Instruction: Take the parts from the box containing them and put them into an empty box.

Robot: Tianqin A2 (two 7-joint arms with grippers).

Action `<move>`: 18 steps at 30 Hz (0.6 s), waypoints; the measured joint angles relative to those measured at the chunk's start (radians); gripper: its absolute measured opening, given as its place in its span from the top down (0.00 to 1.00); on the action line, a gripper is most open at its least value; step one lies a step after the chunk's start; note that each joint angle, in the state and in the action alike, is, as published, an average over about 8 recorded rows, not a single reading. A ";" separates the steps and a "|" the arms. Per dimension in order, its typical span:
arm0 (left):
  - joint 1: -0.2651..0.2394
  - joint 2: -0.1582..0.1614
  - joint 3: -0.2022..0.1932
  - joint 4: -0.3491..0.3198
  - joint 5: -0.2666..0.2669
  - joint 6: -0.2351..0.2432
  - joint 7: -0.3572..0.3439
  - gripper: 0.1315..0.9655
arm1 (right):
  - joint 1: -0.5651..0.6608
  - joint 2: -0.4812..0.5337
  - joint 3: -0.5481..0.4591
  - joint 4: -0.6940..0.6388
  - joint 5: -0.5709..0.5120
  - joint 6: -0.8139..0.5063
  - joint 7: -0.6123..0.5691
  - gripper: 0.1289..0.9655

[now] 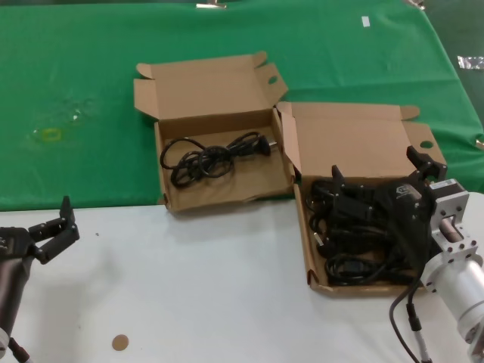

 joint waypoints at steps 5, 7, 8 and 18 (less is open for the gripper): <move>0.000 0.000 0.000 0.000 0.000 0.000 0.000 0.00 | 0.000 0.000 0.000 0.000 0.000 0.000 0.000 0.00; 0.000 0.000 0.000 0.000 0.000 0.000 0.000 0.00 | 0.000 0.000 0.000 0.000 0.000 0.000 0.000 0.00; 0.000 0.000 0.000 0.000 0.000 0.000 0.000 0.00 | 0.000 0.000 0.000 0.000 0.000 0.000 0.000 0.00; 0.000 0.000 0.000 0.000 0.000 0.000 0.000 0.00 | 0.000 0.000 0.000 0.000 0.000 0.000 0.000 0.00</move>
